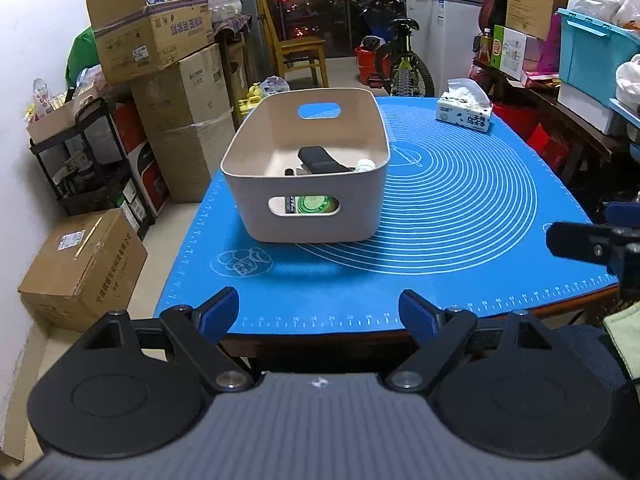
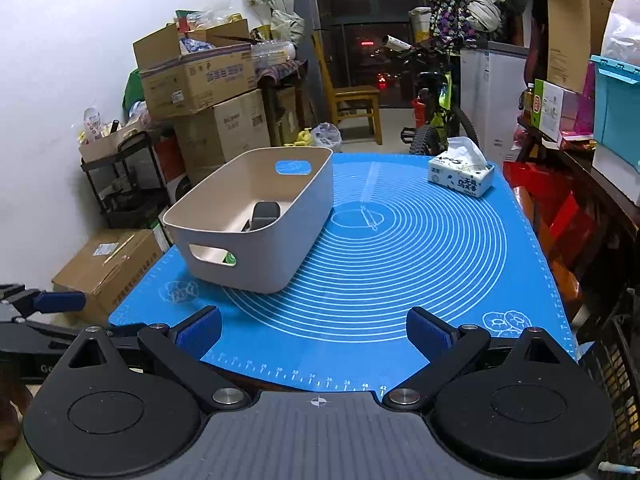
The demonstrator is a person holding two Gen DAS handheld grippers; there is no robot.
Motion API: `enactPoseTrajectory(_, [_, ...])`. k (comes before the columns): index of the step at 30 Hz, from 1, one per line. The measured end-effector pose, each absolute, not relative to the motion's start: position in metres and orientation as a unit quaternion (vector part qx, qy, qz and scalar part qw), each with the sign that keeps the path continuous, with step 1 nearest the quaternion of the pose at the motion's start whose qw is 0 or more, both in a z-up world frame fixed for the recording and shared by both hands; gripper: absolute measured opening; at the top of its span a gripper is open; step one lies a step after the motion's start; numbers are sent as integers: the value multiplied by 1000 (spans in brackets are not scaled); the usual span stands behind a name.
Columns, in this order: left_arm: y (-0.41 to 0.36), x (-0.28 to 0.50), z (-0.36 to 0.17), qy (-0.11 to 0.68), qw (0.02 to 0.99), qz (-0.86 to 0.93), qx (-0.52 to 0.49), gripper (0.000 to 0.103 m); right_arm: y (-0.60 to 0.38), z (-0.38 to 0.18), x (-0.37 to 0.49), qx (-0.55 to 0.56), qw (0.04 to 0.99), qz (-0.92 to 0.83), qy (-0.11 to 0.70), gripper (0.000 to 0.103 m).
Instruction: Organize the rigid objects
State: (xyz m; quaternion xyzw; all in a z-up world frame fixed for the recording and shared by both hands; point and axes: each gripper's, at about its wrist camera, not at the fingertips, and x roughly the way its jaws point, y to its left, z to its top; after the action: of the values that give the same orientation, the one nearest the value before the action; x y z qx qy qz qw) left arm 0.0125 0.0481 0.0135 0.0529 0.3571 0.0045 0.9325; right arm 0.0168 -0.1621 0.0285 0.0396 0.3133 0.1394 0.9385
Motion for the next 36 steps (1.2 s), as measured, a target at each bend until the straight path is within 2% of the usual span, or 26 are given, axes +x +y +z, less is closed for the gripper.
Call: enactPoseTrajectory(36, [49,1,2,345,938,8,35,87,-145,22,-2,-2,947,134,293,98])
